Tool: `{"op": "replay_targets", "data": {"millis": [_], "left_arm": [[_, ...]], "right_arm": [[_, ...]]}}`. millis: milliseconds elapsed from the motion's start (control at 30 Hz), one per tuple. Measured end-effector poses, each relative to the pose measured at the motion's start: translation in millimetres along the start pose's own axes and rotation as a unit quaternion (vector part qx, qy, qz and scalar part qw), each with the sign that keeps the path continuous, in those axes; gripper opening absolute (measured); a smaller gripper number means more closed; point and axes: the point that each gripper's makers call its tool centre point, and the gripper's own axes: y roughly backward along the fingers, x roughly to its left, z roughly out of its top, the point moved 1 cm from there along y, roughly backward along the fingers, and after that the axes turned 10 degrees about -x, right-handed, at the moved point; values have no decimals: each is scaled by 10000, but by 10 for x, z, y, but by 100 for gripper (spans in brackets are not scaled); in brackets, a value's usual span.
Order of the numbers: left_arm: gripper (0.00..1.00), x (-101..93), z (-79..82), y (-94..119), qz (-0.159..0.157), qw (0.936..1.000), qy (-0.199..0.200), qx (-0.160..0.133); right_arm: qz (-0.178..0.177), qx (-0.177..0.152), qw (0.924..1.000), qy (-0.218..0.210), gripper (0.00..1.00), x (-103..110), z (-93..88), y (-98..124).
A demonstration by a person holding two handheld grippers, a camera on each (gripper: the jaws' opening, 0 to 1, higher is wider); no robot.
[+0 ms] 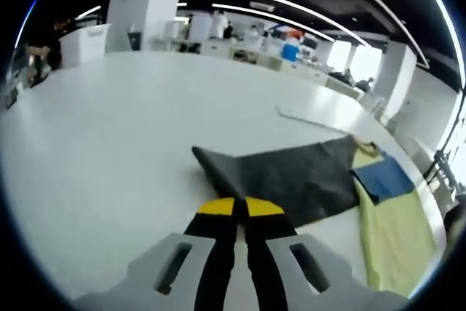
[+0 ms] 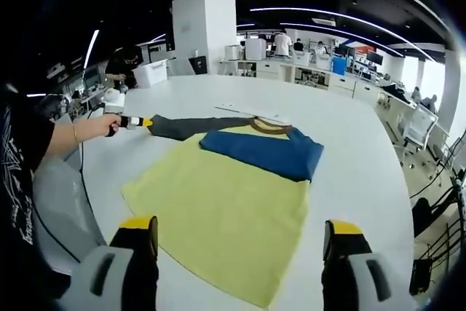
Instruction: Fold the garment on the visible template until the final outline fits inside the template.
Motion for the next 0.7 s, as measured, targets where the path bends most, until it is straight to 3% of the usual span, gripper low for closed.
{"op": "replay_targets", "data": {"millis": [333, 700], "left_arm": [[0, -409, 191, -60, -493, 9985, -158, -160], [0, -1036, 465, -196, -1095, 9923, -411, -411]], "right_arm": [[-44, -9, 10000, 7, 95, -27, -5, 58], [-76, 46, 10000, 11, 95, -62, -45, 90]]}}
